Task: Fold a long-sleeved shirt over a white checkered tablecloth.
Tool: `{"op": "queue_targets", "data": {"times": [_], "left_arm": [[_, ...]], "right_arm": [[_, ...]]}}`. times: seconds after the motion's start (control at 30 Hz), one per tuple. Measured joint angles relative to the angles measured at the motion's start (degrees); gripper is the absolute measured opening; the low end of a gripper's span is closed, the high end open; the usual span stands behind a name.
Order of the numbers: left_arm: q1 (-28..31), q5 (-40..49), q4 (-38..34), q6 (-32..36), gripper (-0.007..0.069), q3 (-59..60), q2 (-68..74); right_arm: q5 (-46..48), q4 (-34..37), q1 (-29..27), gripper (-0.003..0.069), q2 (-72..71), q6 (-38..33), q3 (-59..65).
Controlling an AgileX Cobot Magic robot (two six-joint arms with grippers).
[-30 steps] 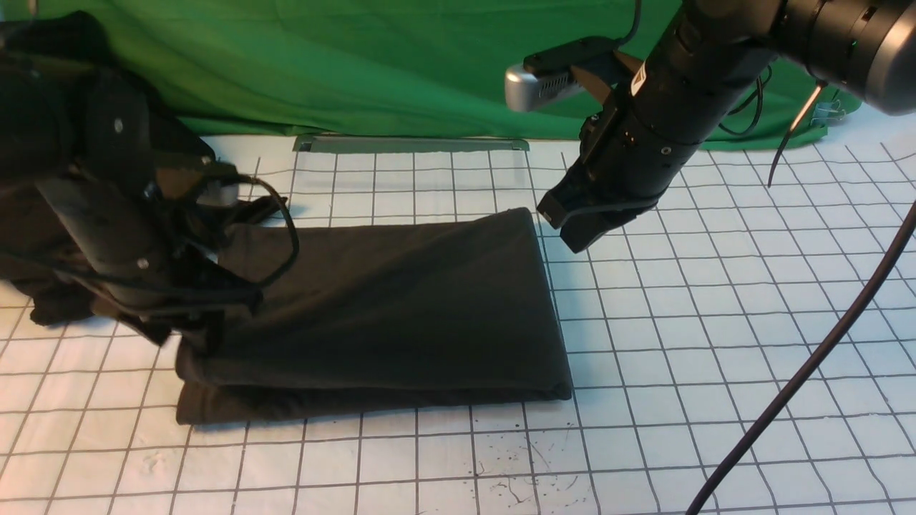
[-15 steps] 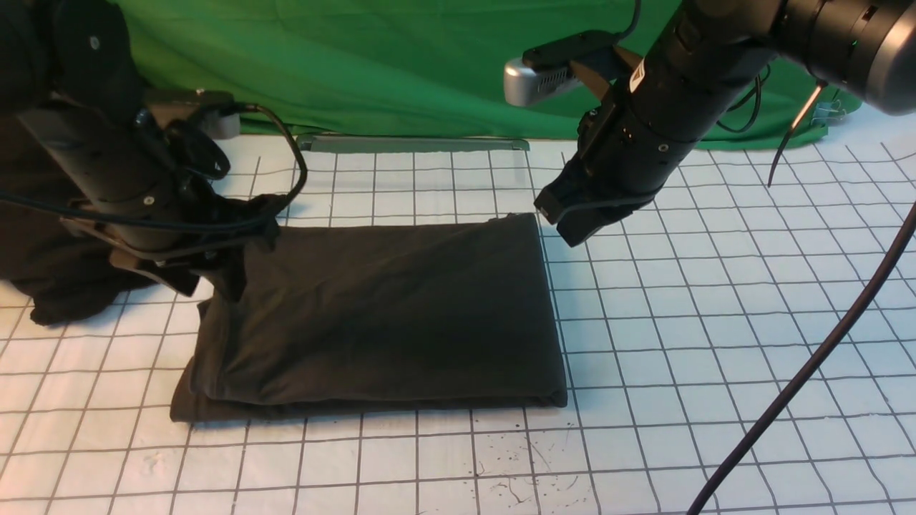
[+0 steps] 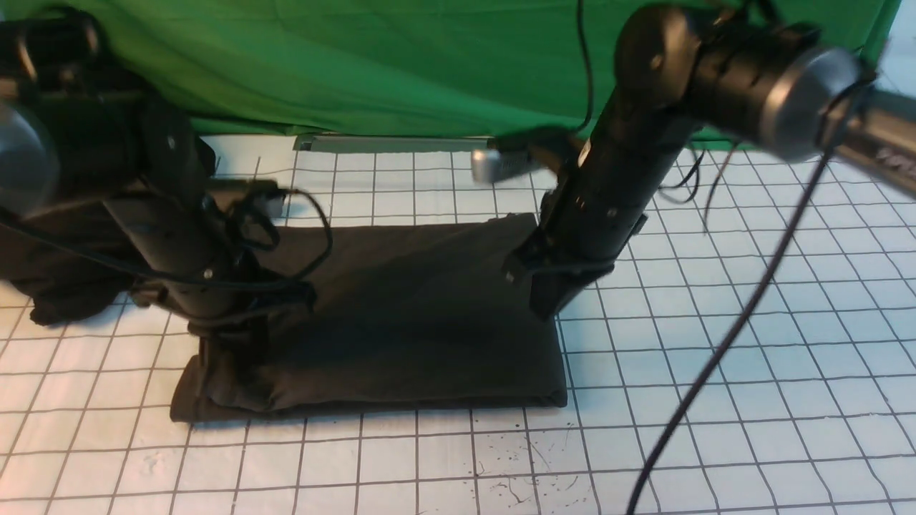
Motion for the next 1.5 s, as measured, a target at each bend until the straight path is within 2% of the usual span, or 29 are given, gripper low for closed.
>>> {"op": "queue_targets", "data": {"times": [0.27,0.47,0.67,0.77,0.9,1.1,1.27,1.33,1.4,1.43,1.47,1.5], "left_arm": [[0.00,-1.28,1.40,-3.45,-0.0006,0.36,0.79],[0.05,1.45,4.00,-3.58,-0.0004,0.36,-5.45],[0.11,3.29,4.00,-3.40,-0.0004,0.82,-23.00],[0.11,3.09,4.00,-3.25,-0.0004,1.79,-32.13],[0.11,1.97,4.00,-3.20,-0.0004,4.79,-47.42],[0.11,1.12,3.70,-4.90,-0.0004,11.28,-66.68],[0.11,1.18,3.70,-7.55,-0.0004,17.33,-77.38],[0.11,1.20,3.34,-8.30,-0.0004,21.71,-83.57],[0.11,1.20,2.89,-8.46,-0.0004,23.52,-85.94],[0.11,1.20,1.60,-8.55,-0.0004,26.48,-89.34],[0.11,1.20,1.30,-8.55,-0.0004,27.06,-89.95],[0.11,1.20,0.58,-8.61,-0.0004,28.49,-91.32]], "right_arm": [[0.20,0.15,-0.05,0.0004,5.93,0.02,0.07],[0.11,-0.39,-1.22,0.0004,1.81,0.02,0.39],[-1.41,-5.18,-2.19,0.0004,-14.43,0.20,0.43],[-5.41,-7.16,-2.19,0.0004,-24.69,0.20,0.43],[-16.07,-10.08,-2.19,0.0004,-40.88,0.08,0.43],[-20.81,-10.80,-2.19,0.0004,-56.95,-0.89,2.25],[-29.00,-12.33,-2.19,0.0004,-69.17,-1.45,15.00],[-38.73,-14.88,-2.19,0.0004,-78.09,1.34,27.57],[-43.33,-15.61,-2.19,0.0004,-83.13,3.16,34.91],[-51.23,-16.23,-2.19,0.0004,-90.18,6.27,45.45],[-52.80,-16.24,-2.19,0.0004,-90.89,6.57,46.51],[-56.50,-16.41,-2.19,0.0004,-94.94,8.13,52.55]]}}
